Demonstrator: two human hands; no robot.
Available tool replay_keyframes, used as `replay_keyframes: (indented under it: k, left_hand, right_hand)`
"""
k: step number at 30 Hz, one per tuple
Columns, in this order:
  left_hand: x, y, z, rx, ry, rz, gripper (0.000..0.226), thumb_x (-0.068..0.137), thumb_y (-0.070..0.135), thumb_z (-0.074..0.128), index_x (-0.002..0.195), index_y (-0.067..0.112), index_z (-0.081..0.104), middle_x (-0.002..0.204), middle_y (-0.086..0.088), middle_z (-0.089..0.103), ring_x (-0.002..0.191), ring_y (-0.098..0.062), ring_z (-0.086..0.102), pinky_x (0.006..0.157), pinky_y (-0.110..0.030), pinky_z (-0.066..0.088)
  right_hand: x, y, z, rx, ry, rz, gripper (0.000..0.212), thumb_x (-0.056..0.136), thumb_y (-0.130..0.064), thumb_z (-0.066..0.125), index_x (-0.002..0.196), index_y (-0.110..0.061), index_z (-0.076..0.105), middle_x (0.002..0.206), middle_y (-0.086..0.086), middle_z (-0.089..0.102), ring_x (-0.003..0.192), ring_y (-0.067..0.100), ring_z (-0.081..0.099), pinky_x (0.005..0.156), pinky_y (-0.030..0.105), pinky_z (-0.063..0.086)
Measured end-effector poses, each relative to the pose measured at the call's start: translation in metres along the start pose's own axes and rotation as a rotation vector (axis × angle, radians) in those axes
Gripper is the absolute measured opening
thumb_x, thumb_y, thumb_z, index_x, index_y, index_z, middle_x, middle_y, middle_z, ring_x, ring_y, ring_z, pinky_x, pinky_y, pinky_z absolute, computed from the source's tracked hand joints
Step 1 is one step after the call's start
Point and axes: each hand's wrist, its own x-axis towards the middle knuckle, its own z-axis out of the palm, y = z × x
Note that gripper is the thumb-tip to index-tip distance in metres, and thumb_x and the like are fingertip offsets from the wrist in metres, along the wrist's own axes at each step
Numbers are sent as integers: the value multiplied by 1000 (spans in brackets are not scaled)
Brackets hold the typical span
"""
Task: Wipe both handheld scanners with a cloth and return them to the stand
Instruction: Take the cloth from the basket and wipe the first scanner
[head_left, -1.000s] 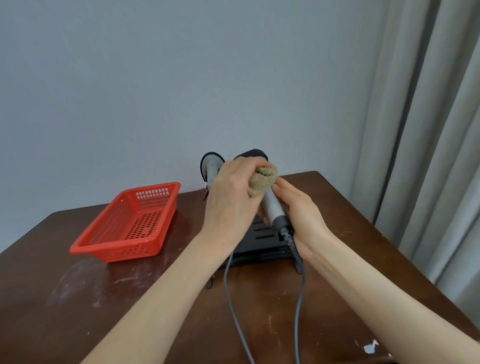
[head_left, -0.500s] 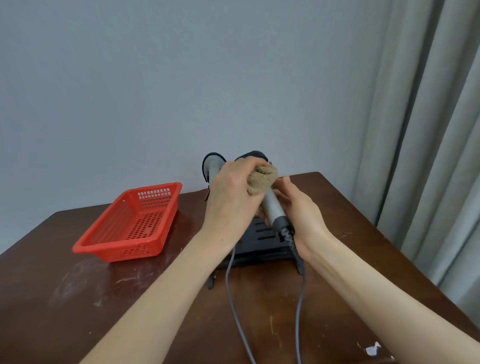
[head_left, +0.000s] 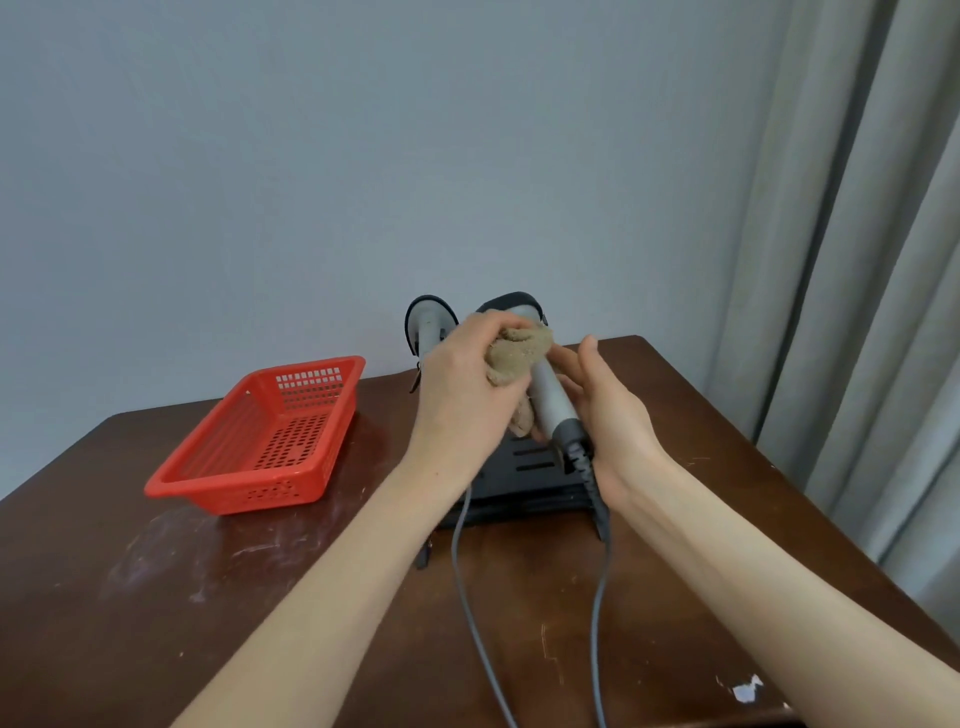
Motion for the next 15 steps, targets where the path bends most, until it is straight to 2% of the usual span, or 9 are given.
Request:
replay_keyframes:
  k: [3, 7, 8, 11, 13, 15]
  left_hand:
    - [-12, 8, 6, -1, -32, 34, 23, 77, 9, 68, 97, 21, 69, 85, 19, 61, 82, 2, 57, 71, -2, 38]
    - [-36, 10, 17, 12, -147, 183, 31, 64, 5, 64, 93, 16, 69, 87, 17, 59, 85, -2, 55, 76, -5, 39]
    - [-32, 9, 16, 9, -139, 182, 28, 66, 8, 63, 93, 15, 69, 87, 16, 60, 85, -3, 56, 76, -6, 40]
    - [-11, 3, 10, 26, 3, 141, 19, 76, 15, 60, 93, 15, 68, 86, 16, 59, 80, 2, 55, 72, -4, 38]
    - [1, -1, 6, -5, 55, 46, 19, 80, 7, 65, 95, 18, 67, 87, 16, 60, 81, 5, 56, 70, -4, 40]
    - [-1, 2, 7, -23, 54, 30, 18, 82, 9, 66, 97, 19, 68, 89, 18, 60, 82, 2, 59, 71, -8, 44]
  right_hand:
    - [0, -3, -2, 34, 1, -3, 43, 94, -53, 43, 106, -24, 72, 110, 7, 71, 102, 24, 67, 82, 39, 54]
    - [0, -5, -9, 33, -8, -24, 45, 95, -51, 40, 111, -21, 70, 106, 6, 73, 102, 21, 67, 89, 33, 50]
    - [0, -4, -9, 36, -14, -20, 45, 95, -52, 40, 110, -21, 70, 107, 7, 72, 100, 20, 68, 88, 35, 51]
    - [0, -3, -5, 73, 11, 13, 42, 94, -51, 43, 105, -22, 71, 99, 5, 74, 87, 21, 71, 71, 34, 55]
    - [1, -2, -4, 68, -2, 14, 38, 95, -50, 41, 101, -26, 70, 99, 2, 75, 87, 19, 71, 70, 33, 55]
    - [2, -4, -3, 77, 1, 9, 37, 95, -50, 42, 99, -26, 70, 97, 3, 75, 84, 19, 71, 69, 34, 55]
